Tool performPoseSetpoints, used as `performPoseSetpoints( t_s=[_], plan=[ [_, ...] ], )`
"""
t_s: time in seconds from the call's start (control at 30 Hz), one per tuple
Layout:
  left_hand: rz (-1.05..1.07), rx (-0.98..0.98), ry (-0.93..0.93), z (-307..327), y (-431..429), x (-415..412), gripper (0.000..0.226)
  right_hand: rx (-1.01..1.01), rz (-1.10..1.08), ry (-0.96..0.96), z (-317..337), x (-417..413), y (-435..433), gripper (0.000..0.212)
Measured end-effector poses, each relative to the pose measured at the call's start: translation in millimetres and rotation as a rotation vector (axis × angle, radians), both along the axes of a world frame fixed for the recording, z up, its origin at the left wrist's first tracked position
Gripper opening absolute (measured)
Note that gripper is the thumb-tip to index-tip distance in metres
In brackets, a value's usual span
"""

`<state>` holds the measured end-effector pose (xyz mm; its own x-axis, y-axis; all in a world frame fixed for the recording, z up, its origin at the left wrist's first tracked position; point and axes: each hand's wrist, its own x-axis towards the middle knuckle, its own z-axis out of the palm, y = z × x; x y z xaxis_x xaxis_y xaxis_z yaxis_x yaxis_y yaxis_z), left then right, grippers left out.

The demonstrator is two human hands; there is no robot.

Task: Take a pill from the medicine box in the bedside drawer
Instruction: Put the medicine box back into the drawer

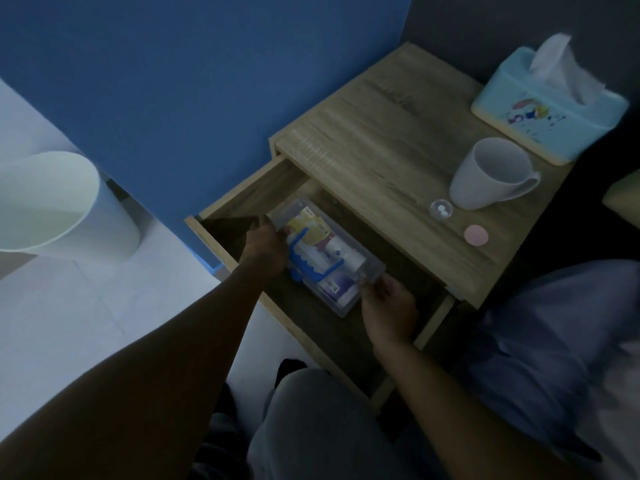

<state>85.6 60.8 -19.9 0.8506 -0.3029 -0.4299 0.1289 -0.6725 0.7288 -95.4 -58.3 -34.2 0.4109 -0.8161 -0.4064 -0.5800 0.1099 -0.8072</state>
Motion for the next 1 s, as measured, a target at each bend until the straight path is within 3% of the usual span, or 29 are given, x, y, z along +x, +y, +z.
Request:
performPoseSetpoints(
  t_s=[0.1,0.23,0.37,0.47,0.53,0.73,0.83,1.0],
  plan=[
    [-0.141,0.105,-0.178,12.3,2.4,-12.0,0.061,-0.201,0.061,0.016,15.4,-6.8,1.4,0.058],
    [-0.237,0.148,-0.391,23.2,18.8,-29.7,0.069,-0.493,0.321,-0.034,32.6,-19.6,6.2,0.05],
    [-0.224,0.193,-0.503,26.1,46.9,-45.6,0.096,-0.602,0.521,-0.077,45.1,-23.8,-8.7,0.05],
    [-0.19,0.148,-0.51,23.1,67.6,-68.1,0.113,-0.644,0.636,-0.007,49.1,-24.6,-32.2,0.061],
    [-0.142,0.074,-0.461,14.8,75.3,-84.1,0.114,-0.712,0.701,0.076,49.1,-28.4,-48.5,0.068],
    [0.072,-0.277,0.024,-6.0,74.0,-102.6,0.11,-0.845,0.918,0.206,46.0,-45.2,-86.1,0.069],
    [0.123,-0.322,0.128,-16.4,75.2,-100.3,0.102,-1.001,1.054,0.221,45.3,-48.6,-100.0,0.064],
    [0.107,-0.398,0.187,-27.3,67.7,-92.1,0.101,-1.002,1.138,0.26,44.2,-46.8,-111.6,0.065]
  ],
)
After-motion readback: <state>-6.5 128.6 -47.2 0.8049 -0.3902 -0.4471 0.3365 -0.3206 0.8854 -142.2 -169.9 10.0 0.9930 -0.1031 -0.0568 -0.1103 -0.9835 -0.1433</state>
